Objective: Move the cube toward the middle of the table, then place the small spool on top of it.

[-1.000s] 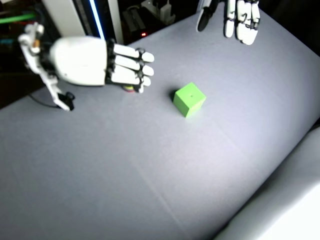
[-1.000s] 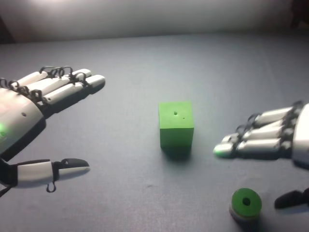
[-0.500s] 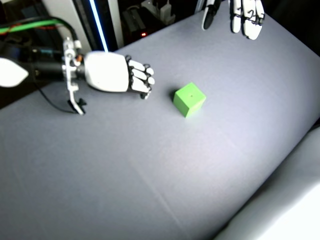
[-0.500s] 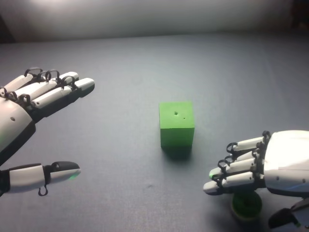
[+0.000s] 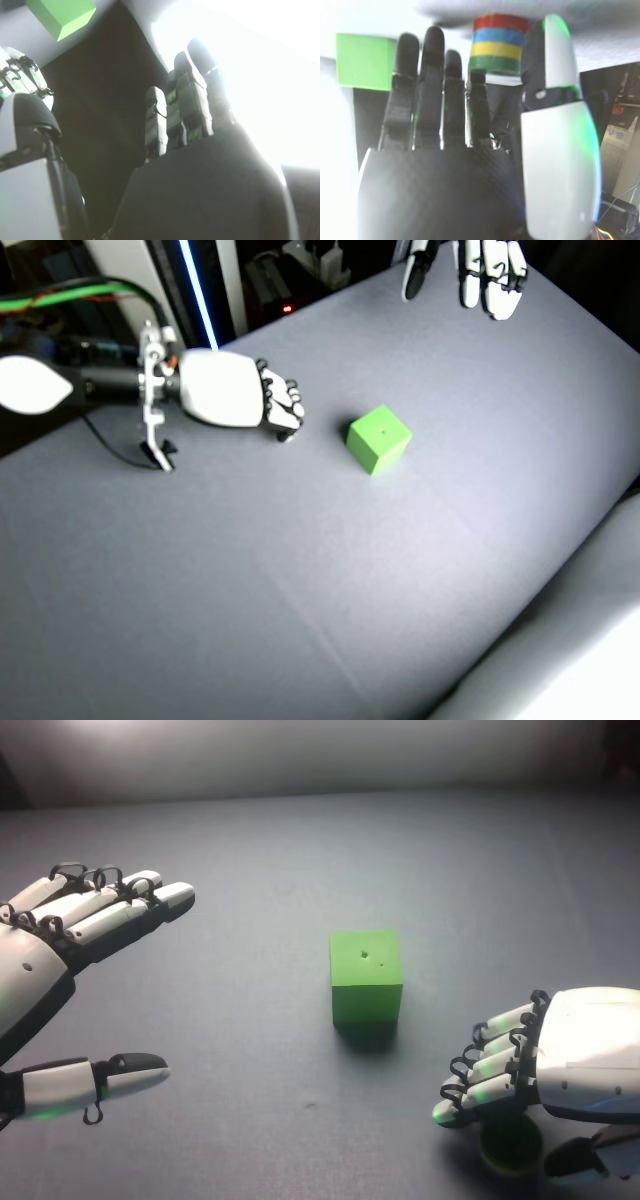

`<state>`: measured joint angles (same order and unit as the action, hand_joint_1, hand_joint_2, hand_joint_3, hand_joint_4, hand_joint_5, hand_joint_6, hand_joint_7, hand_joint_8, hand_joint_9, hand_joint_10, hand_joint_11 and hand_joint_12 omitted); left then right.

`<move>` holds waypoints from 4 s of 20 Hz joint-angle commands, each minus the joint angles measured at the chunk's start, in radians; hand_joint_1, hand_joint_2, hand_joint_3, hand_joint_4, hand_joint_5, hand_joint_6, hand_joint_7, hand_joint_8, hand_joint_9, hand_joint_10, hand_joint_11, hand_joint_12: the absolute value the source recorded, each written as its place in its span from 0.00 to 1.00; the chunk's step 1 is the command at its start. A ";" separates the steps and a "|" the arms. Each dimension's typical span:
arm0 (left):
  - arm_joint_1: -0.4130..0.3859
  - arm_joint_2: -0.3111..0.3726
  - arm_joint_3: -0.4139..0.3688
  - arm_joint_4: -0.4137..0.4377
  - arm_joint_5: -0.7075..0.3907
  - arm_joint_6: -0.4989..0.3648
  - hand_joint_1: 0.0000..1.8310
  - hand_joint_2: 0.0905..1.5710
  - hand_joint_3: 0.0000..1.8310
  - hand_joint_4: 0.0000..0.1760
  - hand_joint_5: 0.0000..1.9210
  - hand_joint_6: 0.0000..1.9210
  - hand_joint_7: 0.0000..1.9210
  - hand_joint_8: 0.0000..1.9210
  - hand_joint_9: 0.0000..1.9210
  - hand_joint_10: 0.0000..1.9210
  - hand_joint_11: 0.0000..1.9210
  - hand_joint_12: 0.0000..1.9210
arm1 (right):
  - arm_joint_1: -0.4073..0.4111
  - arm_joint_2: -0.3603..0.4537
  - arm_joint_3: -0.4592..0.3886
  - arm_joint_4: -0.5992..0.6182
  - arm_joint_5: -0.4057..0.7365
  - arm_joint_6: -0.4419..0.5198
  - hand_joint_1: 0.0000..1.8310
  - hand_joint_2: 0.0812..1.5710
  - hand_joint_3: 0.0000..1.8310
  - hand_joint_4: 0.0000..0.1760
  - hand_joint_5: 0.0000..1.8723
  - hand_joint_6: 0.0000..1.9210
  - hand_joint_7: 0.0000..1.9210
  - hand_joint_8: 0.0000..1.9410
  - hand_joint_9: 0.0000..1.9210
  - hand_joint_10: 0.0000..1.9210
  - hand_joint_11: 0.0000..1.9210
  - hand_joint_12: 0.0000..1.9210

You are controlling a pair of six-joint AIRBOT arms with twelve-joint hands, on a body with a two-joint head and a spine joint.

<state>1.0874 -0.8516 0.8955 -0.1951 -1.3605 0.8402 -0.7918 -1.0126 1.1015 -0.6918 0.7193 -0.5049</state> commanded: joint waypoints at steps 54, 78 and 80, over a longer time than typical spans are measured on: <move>-0.016 -0.018 0.015 -0.006 -0.129 -0.007 0.51 0.61 0.00 0.21 0.13 0.00 0.10 0.00 0.18 0.00 0.03 0.55 | 0.380 -0.262 0.269 0.227 0.012 -0.203 0.70 0.61 0.00 0.00 0.79 0.00 0.64 0.35 0.60 0.41 0.48 0.71; -0.024 -0.033 0.020 -0.006 -0.131 -0.016 0.50 0.61 0.00 0.43 0.12 0.00 0.10 0.00 0.18 0.00 0.05 0.49 | 0.421 -0.279 0.276 0.216 0.001 -0.204 0.70 0.65 0.00 0.00 0.62 0.27 0.59 0.50 0.46 0.65 0.34 0.85; -0.025 -0.035 0.021 -0.006 -0.131 -0.016 0.50 0.62 0.00 0.48 0.12 0.00 0.10 0.00 0.18 0.00 0.05 0.49 | 0.427 -0.281 0.276 0.209 0.001 -0.204 0.70 0.64 0.00 0.00 0.64 0.23 0.60 0.47 0.50 0.60 0.36 0.82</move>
<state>1.0737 -0.8825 0.9100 -0.2054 -1.3628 0.8284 -0.3817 -1.2930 1.3739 -0.5110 0.6083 -0.7074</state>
